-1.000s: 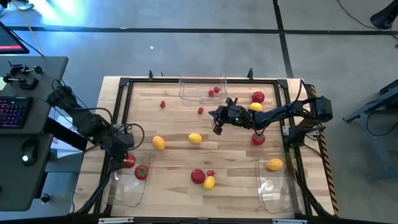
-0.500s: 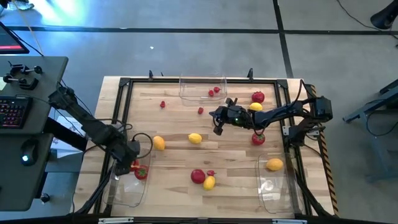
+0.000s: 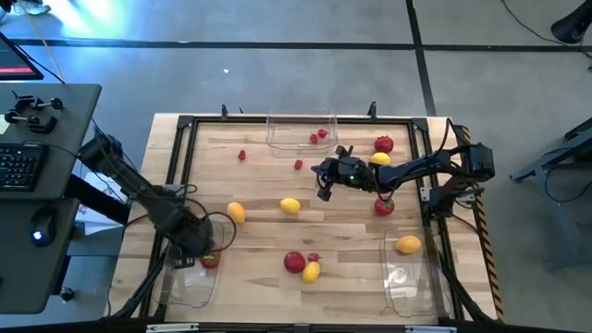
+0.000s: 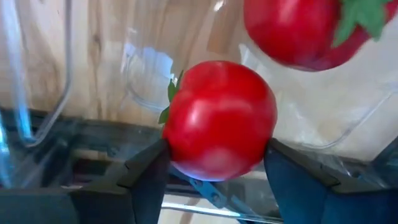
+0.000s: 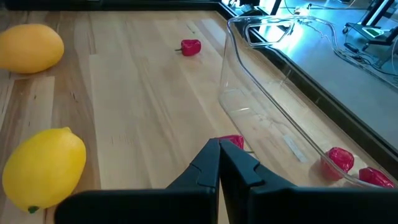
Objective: Sort produce into baskets
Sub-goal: Put the red tomato into the bottom left transparent bin, then put the yellow lemon into the bottom right transparent bin
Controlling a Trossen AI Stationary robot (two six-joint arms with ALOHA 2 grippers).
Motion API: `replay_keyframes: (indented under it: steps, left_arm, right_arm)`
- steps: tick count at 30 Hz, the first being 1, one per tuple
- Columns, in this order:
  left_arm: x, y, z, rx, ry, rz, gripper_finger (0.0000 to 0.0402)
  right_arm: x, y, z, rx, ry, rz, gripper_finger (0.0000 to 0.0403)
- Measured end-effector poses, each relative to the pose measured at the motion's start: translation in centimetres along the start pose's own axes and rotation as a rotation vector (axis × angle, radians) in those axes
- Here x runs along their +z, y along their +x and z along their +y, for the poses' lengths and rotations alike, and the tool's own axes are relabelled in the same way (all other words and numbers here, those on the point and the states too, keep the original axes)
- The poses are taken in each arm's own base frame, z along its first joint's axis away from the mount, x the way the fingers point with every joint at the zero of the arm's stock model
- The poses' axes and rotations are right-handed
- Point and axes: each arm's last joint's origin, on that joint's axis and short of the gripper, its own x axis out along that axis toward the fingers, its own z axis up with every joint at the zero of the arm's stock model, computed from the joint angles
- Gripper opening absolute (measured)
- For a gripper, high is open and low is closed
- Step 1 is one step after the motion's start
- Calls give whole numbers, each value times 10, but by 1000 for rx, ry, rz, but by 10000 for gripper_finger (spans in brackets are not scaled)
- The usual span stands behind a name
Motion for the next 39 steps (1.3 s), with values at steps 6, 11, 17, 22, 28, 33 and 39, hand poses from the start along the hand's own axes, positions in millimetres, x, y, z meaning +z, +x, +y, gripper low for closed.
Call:
replay_keyframes:
  steps: [6,11,17,22,28,33,39]
  left_arm:
    - [2,1,-2,-2,-40,28,258]
    - [6,-7,-4,-30,-22,7,261]
    - [6,-23,-9,-57,-5,-8,261]
    - [4,-46,-11,-47,27,-25,248]
    - [8,-66,-4,-54,63,-148,205]
    - [21,-75,9,-86,135,-262,136]
    - [37,-88,18,-138,260,-422,43]
  right_arm:
    - [0,0,0,0,0,0,0]
    - [0,0,0,0,0,0,0]
    - [0,0,0,0,-1,2,0]
    - [-1,0,0,0,-2,6,0]
    - [-1,0,0,0,-3,6,0]
    - [-1,0,0,0,-10,6,0]
    - [-1,0,0,0,-11,6,0]
